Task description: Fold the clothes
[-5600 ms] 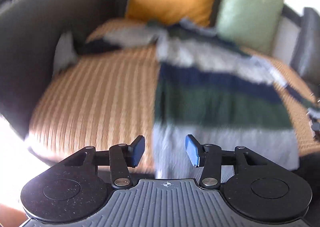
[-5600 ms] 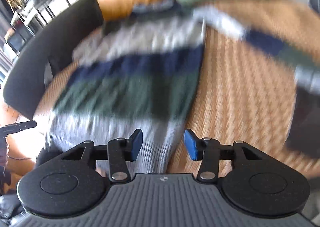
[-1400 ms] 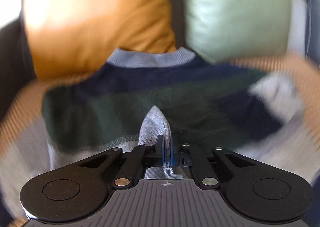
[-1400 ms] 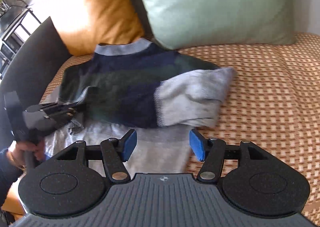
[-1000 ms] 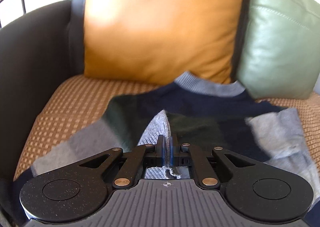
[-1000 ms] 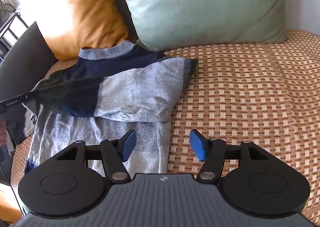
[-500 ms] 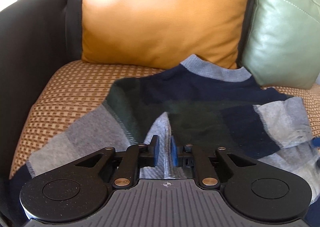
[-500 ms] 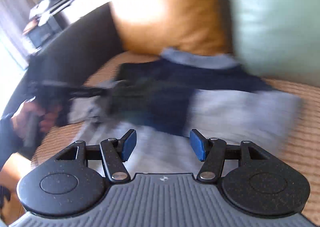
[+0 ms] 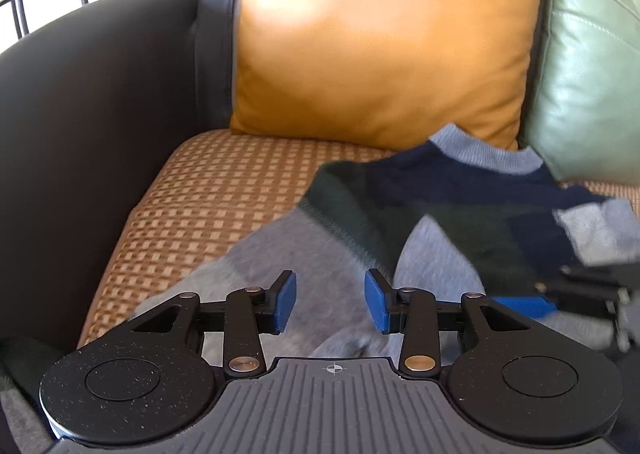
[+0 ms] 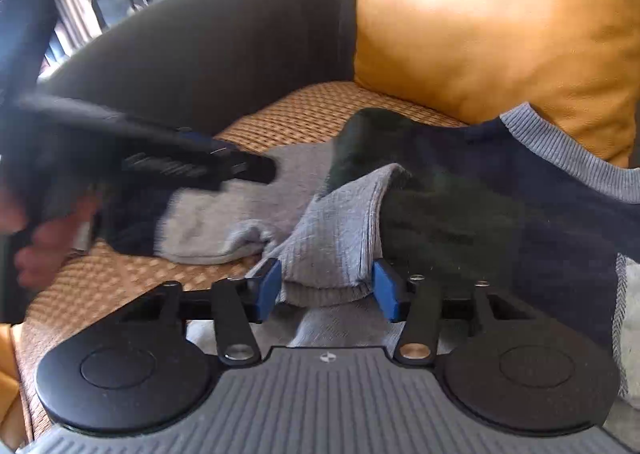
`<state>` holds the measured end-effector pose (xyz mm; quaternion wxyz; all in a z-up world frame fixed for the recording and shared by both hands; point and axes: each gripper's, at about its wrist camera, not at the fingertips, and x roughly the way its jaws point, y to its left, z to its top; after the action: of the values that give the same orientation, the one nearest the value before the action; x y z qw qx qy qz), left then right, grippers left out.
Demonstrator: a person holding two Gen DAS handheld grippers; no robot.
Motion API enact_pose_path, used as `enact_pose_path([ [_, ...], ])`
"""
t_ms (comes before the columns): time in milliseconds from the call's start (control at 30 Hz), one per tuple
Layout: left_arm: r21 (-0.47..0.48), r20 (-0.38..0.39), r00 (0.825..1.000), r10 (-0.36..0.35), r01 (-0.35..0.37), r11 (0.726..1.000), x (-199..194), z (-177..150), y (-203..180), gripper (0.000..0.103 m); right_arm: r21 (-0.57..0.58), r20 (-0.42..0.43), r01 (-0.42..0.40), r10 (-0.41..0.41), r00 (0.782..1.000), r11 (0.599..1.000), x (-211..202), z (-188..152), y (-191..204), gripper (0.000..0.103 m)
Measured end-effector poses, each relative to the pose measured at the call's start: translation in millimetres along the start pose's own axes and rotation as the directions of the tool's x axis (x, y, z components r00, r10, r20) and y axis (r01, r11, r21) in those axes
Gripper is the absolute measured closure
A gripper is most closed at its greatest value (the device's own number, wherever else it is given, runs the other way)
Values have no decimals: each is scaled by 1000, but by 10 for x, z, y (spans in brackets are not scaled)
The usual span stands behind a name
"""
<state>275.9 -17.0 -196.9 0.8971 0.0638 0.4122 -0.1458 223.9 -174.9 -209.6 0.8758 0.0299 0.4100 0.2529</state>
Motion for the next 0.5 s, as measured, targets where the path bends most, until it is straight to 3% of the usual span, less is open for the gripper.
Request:
enact_pose_path([
  [33, 14, 1, 1000, 3, -3, 1000, -19, -44, 6, 47, 14, -20, -5, 6, 1000, 1000, 26, 30, -14, 91],
  [67, 26, 3, 1000, 6, -6, 1000, -41, -89, 13, 47, 29, -39, -11, 12, 999, 1000, 50, 62, -28, 100],
  [200, 42, 13, 1000, 2, -2, 999, -116, -249, 60, 45, 67, 3, -118, 118, 993, 991, -120, 412, -48, 100],
  [367, 36, 17, 999, -38, 37, 999, -153, -336, -11, 43, 140, 79, -203, 194, 978, 969, -253, 1032, -115, 100],
  [500, 27, 64, 997, -46, 45, 999, -148, -326, -182, 37, 152, 18, -148, 147, 989, 977, -137, 1177, -183, 100],
])
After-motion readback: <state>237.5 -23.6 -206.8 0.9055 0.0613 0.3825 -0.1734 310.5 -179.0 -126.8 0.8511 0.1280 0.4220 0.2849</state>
